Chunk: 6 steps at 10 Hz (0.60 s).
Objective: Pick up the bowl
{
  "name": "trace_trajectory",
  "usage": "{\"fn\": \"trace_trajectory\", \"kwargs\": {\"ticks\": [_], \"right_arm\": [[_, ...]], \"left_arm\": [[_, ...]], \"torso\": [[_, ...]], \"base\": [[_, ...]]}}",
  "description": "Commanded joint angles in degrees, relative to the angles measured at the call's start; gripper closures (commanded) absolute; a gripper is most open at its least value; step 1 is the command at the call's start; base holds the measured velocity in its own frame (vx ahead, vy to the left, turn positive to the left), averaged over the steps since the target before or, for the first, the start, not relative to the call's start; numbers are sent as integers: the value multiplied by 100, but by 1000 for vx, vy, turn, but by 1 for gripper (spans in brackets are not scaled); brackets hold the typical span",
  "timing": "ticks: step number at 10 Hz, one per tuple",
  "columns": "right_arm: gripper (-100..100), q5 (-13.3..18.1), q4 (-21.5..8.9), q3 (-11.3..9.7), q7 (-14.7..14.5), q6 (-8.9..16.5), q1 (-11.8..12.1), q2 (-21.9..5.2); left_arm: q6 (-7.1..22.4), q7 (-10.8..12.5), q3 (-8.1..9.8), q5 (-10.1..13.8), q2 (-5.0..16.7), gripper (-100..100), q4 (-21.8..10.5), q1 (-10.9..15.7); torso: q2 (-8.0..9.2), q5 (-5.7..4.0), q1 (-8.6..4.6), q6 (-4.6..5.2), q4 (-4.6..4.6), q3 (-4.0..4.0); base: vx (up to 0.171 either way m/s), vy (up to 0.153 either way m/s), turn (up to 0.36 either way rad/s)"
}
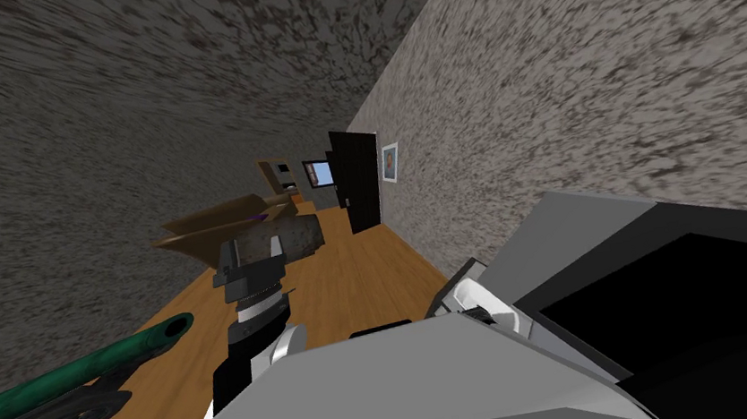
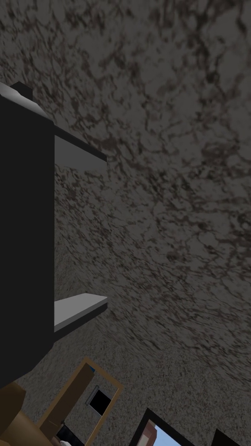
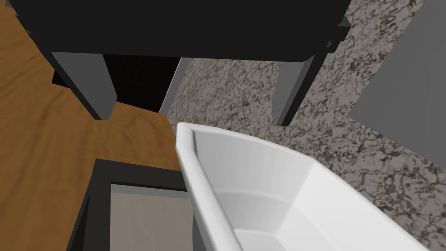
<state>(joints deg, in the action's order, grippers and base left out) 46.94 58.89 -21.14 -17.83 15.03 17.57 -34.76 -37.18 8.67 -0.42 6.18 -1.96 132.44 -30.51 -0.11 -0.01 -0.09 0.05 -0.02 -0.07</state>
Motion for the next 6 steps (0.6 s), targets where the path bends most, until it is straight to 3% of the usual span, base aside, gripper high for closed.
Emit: {"fn": "trace_trajectory", "kwargs": {"ticks": [1, 6], "right_arm": [[-100, 174, -143, 76, 37, -82, -26, 72], [-100, 788, -829, -332, -119, 57, -123, 81]], "left_arm": [[0, 0, 0, 0, 0, 0, 0, 0], [0, 0, 0, 0, 0, 0, 0, 0]], "torso": [[0, 0, 0, 0, 0, 0], [3, -1, -5, -1, 1, 2]], "base": [[7, -3, -4], [38, -32, 48]]}}
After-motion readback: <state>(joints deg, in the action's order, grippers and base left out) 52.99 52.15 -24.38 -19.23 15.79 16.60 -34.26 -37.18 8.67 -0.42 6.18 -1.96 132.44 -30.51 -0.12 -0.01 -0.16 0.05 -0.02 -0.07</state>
